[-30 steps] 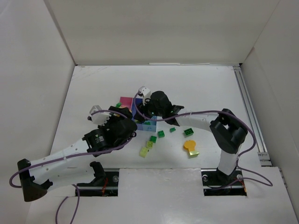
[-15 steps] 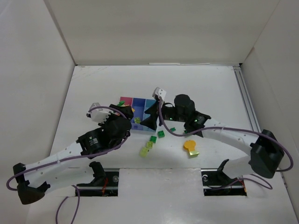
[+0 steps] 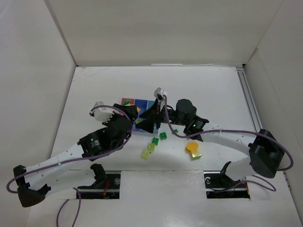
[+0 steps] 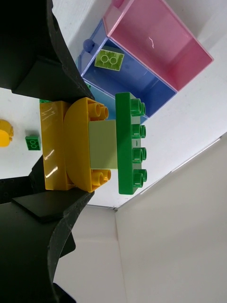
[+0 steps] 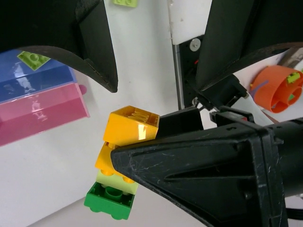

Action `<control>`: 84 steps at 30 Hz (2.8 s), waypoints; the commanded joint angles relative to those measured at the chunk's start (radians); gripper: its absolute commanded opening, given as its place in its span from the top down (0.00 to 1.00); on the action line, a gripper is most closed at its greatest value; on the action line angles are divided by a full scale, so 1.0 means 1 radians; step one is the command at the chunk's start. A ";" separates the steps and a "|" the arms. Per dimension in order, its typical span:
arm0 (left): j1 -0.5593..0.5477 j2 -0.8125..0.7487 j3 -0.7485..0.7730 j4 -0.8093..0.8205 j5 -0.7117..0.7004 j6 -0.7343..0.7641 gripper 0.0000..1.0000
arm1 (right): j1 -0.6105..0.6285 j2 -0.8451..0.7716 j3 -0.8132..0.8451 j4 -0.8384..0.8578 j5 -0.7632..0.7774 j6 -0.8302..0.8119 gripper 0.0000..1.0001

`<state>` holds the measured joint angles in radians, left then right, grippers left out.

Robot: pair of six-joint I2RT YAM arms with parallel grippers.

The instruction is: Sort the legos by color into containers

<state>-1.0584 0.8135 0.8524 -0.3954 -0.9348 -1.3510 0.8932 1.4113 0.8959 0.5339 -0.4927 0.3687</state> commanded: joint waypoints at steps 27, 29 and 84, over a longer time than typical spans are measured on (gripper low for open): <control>0.005 -0.031 -0.021 0.142 -0.024 0.059 0.70 | 0.030 0.123 0.064 0.313 0.108 0.308 0.38; 0.005 -0.031 -0.021 0.142 -0.024 0.059 0.70 | 0.030 0.123 0.064 0.313 0.108 0.308 0.37; 0.014 -0.013 0.020 0.066 -0.073 0.069 0.70 | 0.030 0.020 -0.075 0.293 0.082 0.167 1.00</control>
<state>-1.0744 0.8108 0.8268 -0.3080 -0.8780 -1.2850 0.9237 1.5082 0.8635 0.7536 -0.3435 0.5125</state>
